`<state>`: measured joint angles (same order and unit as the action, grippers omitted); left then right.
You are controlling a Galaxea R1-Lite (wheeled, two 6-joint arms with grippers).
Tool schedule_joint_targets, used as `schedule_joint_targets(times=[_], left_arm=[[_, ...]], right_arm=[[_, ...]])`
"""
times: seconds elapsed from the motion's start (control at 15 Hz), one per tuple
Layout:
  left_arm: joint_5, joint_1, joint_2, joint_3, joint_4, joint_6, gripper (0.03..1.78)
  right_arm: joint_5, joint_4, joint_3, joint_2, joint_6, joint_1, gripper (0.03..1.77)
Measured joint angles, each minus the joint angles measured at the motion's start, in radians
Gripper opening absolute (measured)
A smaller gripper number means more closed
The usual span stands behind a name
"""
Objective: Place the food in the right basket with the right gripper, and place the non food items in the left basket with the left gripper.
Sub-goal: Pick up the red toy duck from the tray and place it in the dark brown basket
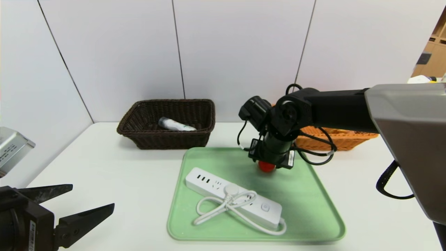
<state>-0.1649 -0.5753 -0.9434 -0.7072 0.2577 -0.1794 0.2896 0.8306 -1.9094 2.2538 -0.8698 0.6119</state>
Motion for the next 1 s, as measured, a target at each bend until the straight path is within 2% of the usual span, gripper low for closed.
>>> schedule_joint_targets(times=[0.2,0.73,1.0], left_arm=[[0.000,0.000,0.001,0.000,-0.001,-0.001,1.69],[-0.004,0.001,0.013,-0.004,0.001,-0.001,1.69],[-0.004,0.001,0.015,0.001,0.002,-0.001,1.69]], right_arm=[[-0.001,-0.001,-0.001,0.005,-0.001,0.002,0.76],[-0.006,0.001,-0.007,-0.001,-0.003,0.013,0.72],[-0.013,-0.005,-0.035,-0.076,0.004,0.055,0.70]])
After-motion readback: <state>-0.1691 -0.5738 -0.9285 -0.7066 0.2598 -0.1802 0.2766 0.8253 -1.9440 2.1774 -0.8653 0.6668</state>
